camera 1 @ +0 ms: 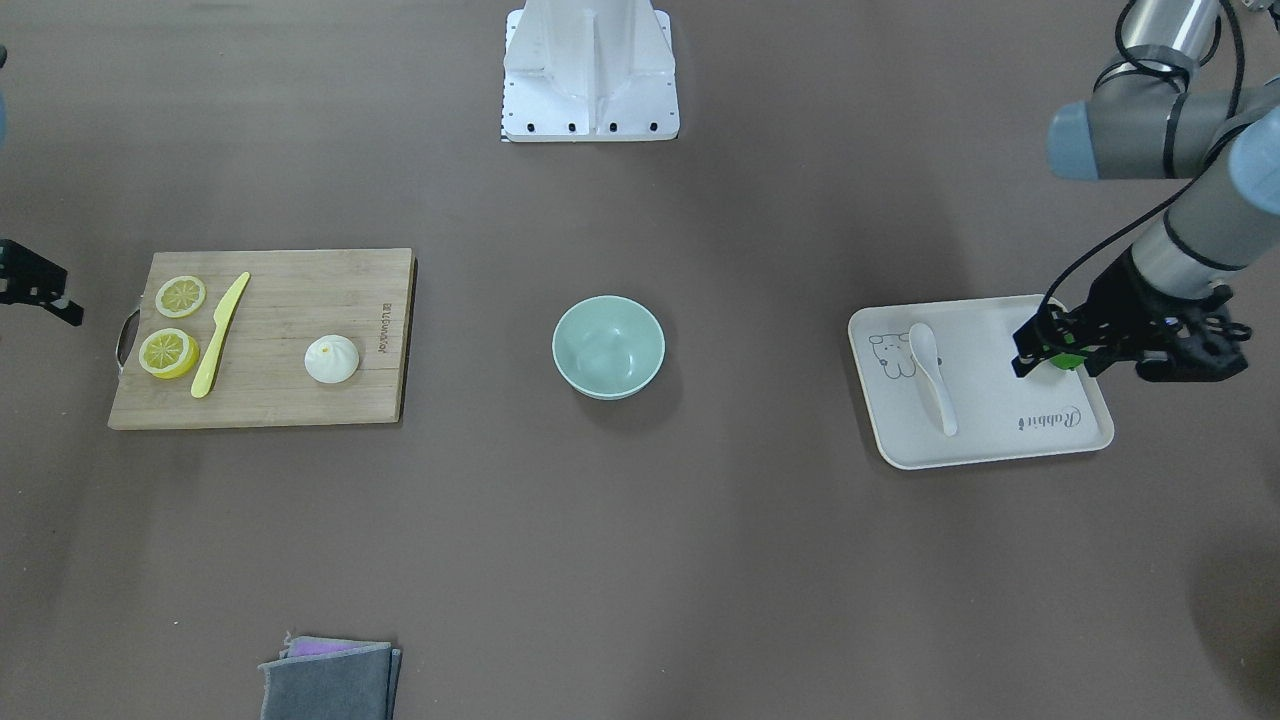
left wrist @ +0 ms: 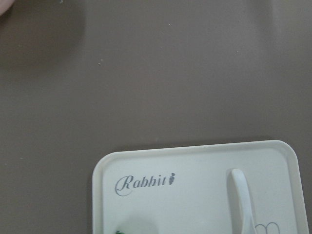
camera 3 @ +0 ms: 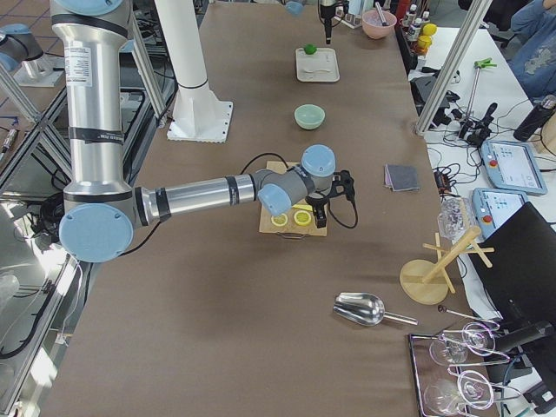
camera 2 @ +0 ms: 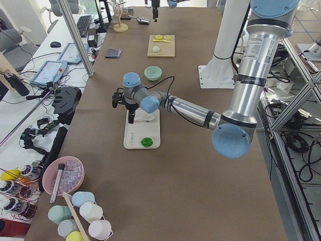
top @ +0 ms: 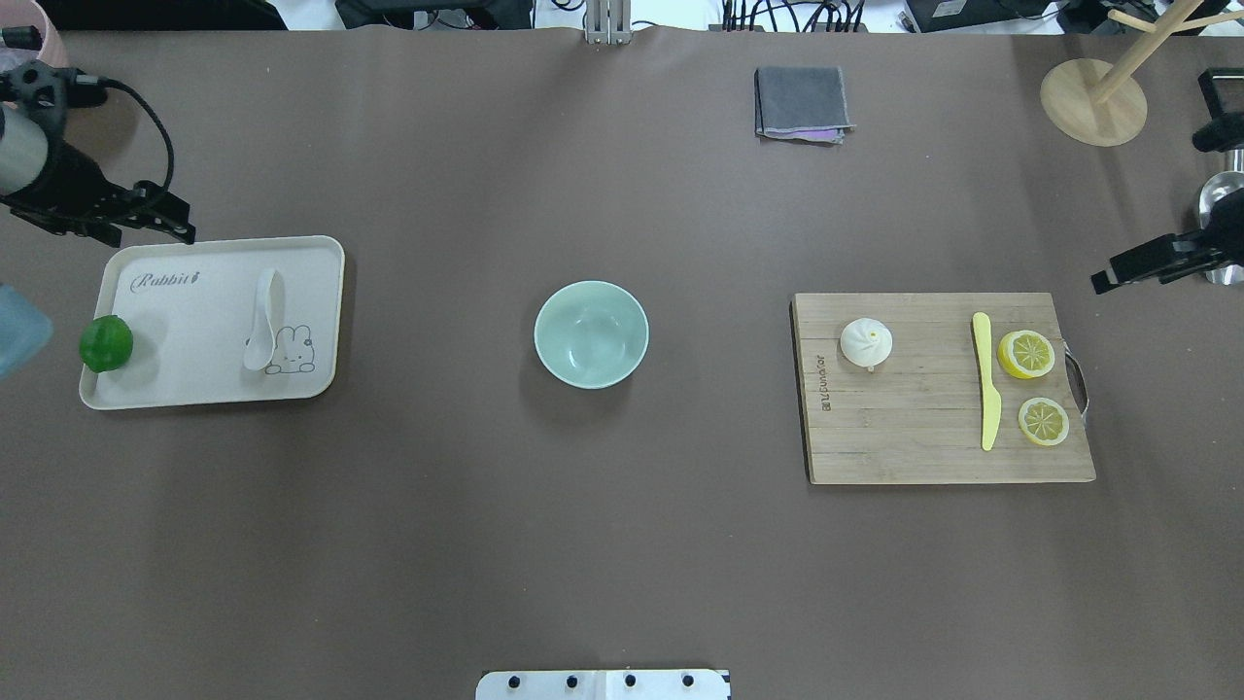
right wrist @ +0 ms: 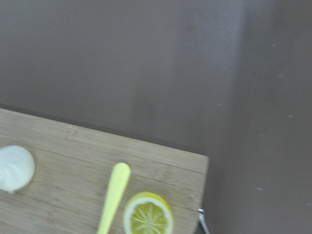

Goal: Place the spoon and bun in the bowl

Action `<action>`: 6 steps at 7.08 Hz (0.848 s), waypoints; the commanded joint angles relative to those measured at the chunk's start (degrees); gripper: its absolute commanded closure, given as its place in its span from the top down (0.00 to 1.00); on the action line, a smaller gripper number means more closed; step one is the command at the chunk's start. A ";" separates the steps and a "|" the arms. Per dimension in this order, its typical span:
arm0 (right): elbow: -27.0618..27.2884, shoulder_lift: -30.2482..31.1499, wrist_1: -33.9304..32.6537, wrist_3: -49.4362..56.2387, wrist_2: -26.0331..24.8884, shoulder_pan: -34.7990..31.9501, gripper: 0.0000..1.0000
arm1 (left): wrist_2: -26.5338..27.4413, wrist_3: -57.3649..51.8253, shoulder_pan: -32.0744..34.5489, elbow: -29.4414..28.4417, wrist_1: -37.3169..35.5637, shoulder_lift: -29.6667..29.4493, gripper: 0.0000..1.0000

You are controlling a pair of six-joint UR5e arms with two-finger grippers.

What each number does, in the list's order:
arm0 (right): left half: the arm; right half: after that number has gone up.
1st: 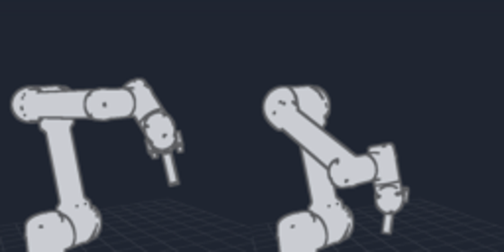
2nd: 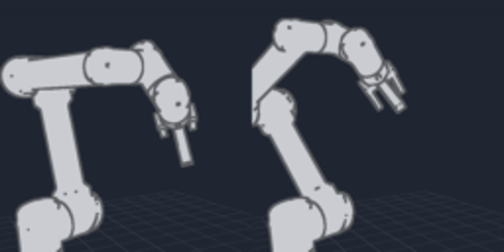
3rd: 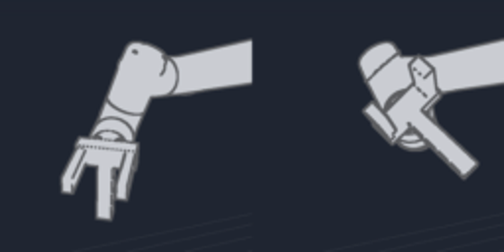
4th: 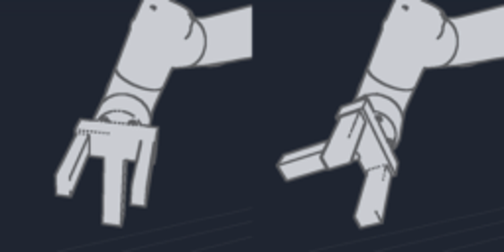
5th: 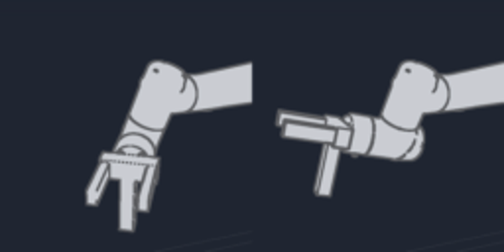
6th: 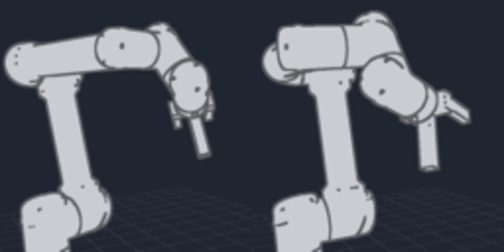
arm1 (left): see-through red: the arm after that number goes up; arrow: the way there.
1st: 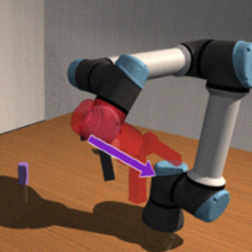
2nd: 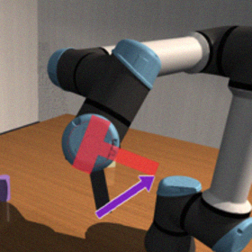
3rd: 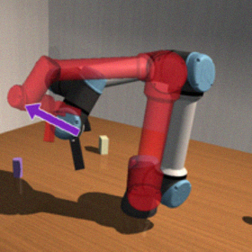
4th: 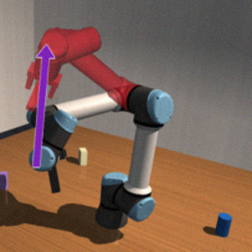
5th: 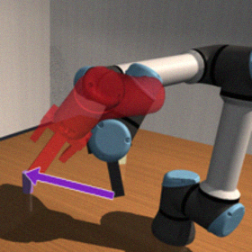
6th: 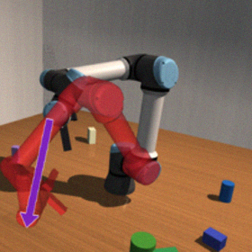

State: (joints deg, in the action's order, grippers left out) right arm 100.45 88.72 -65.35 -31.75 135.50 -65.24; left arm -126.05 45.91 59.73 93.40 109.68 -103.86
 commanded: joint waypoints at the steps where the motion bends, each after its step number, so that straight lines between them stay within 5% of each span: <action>1: 2.98 -4.16 -0.05 -14.78 -8.02 10.97 1.00 | 0.54 2.95 -5.22 -4.44 0.10 -3.97 0.86; 6: 2.82 -6.37 -0.57 -18.26 -8.85 13.56 0.99 | 2.92 3.22 -8.93 -9.29 0.62 -5.91 0.73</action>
State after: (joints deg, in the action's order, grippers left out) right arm 103.33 82.82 -65.73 -49.77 126.65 -51.86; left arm -123.30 48.92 51.35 84.31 110.28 -109.81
